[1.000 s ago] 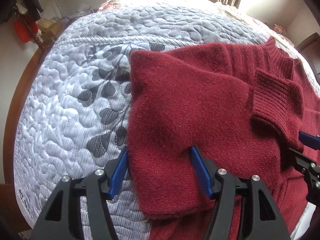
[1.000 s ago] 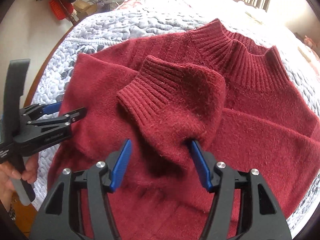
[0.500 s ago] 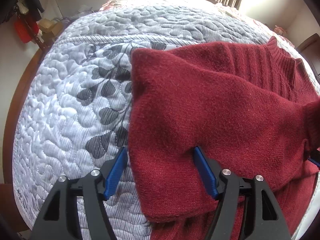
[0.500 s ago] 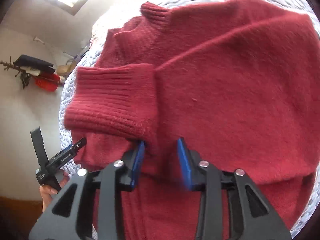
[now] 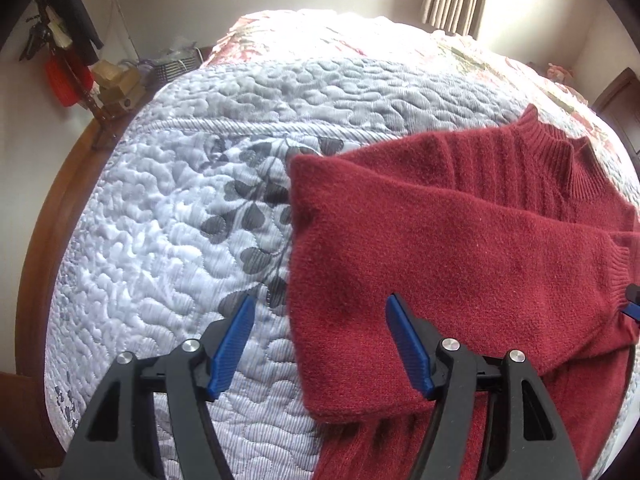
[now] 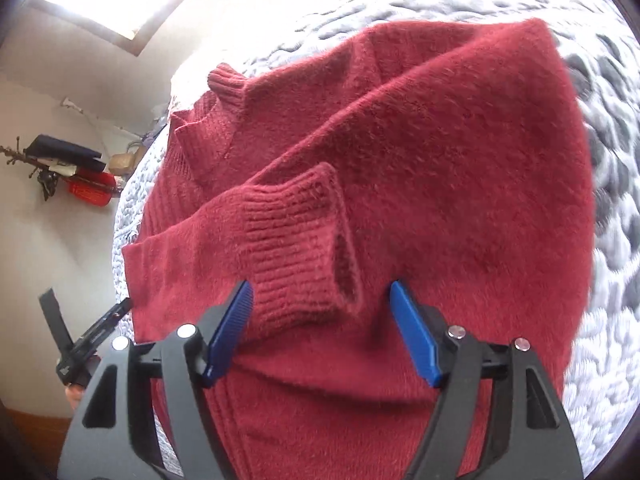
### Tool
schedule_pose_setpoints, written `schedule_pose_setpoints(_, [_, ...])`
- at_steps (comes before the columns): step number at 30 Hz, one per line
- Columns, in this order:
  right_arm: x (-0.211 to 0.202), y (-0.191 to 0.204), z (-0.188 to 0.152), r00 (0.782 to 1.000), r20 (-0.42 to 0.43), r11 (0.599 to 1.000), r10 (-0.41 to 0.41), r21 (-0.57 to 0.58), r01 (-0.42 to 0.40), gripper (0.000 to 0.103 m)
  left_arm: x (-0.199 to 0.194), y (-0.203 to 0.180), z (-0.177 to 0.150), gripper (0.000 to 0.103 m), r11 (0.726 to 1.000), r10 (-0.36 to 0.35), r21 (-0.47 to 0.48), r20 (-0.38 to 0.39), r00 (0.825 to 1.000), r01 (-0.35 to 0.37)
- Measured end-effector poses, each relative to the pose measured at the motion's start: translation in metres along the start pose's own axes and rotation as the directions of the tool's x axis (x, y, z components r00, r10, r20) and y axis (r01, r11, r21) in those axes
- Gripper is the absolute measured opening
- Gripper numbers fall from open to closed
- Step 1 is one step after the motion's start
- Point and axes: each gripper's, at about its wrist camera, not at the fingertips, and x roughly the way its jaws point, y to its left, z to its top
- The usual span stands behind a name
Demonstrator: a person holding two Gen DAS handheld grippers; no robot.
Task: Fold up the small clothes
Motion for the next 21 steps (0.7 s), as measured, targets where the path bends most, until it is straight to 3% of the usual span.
schedule_pose_setpoints(1, [0.002,0.005,0.002,1.0,0.003,0.999,-0.018,-0.029,0.018,0.06,-0.002,0.005,0.002,0.068,1.0,0.007,-0.019,0.006,1.0,-0.007])
schedule_pose_setpoints(3, [0.005,0.015,0.005,0.998,-0.001,0.994,-0.069,-0.086,0.069,0.034,-0.003,0.016,0.005,0.068,0.998,0.031,-0.056,0.012,0.999,-0.031])
schedule_pose_setpoints(4, [0.007,0.02,0.006,0.995,0.002,0.989,-0.096,-0.115,0.096,0.027,-0.004,0.022,0.005,0.068,0.996,0.04,-0.074,0.01,0.999,-0.039])
schedule_pose_setpoints(5, [0.006,0.024,0.007,0.995,0.003,0.985,-0.104,-0.142,0.103,0.014,-0.002,0.026,0.005,0.068,0.995,0.047,-0.088,0.004,0.999,-0.047])
schedule_pose_setpoints(6, [0.005,0.026,0.007,0.996,0.0,0.984,-0.09,-0.152,0.089,0.01,-0.001,0.03,0.006,0.068,0.994,0.056,-0.099,-0.001,0.998,-0.055])
schedule_pose_setpoints(11, [-0.037,0.017,0.009,0.998,0.062,0.99,0.002,-0.138,0.007,0.008,0.004,0.03,0.006,0.068,0.992,0.061,-0.108,-0.009,0.998,-0.062])
schedule_pose_setpoints(16, [-0.078,-0.004,0.01,0.989,0.145,0.994,-0.027,-0.097,0.042,0.008,0.008,0.007,0.008,0.068,0.997,0.04,-0.059,-0.005,0.999,-0.04])
schedule_pose_setpoints(21, [-0.077,-0.036,0.008,0.988,0.127,0.996,-0.085,-0.031,0.09,0.008,0.026,-0.024,0.009,0.068,0.998,0.062,0.012,-0.023,0.998,-0.062])
